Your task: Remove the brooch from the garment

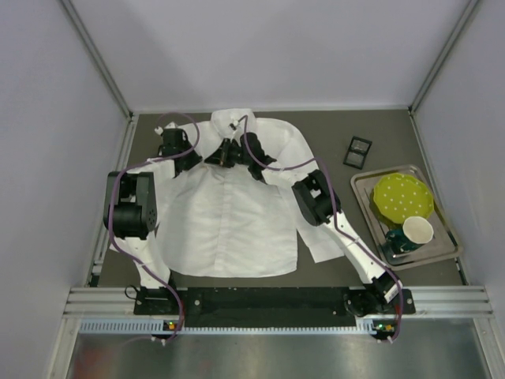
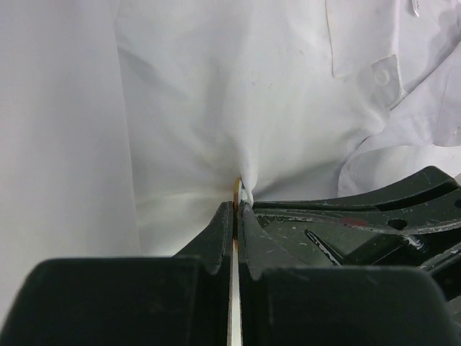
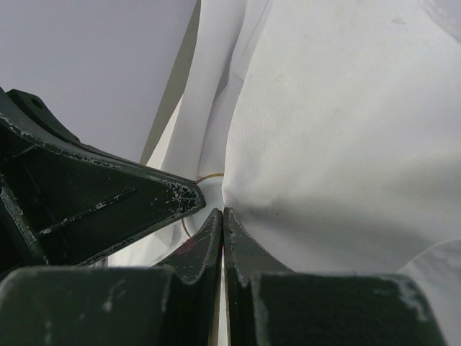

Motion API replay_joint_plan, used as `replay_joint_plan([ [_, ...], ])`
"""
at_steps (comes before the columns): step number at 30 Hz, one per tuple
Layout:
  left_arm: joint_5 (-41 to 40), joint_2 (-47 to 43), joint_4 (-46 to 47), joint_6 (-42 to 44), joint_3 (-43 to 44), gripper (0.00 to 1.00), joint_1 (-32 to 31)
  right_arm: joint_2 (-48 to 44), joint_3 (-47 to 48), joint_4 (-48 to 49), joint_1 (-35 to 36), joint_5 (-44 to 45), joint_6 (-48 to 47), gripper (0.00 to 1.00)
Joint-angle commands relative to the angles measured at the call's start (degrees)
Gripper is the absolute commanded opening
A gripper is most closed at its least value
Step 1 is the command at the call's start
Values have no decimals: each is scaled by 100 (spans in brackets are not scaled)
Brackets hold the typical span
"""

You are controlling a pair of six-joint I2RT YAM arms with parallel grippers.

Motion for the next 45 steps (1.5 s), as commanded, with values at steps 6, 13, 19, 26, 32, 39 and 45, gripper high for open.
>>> replay_joint_plan([
  [6, 513, -214, 1037, -121, -99, 0, -16, 32, 268, -33, 95, -324, 7, 0],
  [13, 978, -73, 1107, -139, -21, 0, 28, 296, 759, 214, 95, -877, 104, 0],
  [19, 1514, -11, 1116, -60, 41, 0, 204, 524, 1086, -182, 25, -861, 366, 0],
  [26, 1919, 50, 1257, -42, 58, 0, 222, 718, 1376, -359, -2, -1027, 587, 0],
  [32, 2120, 94, 1213, -7, 32, 0, 222, 727, 1375, -419, 15, -1238, 640, 0],
  [39, 2490, 59, 1222, 124, 111, 0, 222, 814, 1620, -971, 86, -1194, 553, 0],
  [45, 2517, 59, 748, 239, 331, 0, 213, 595, 1709, -1694, 332, -693, -318, 0],
])
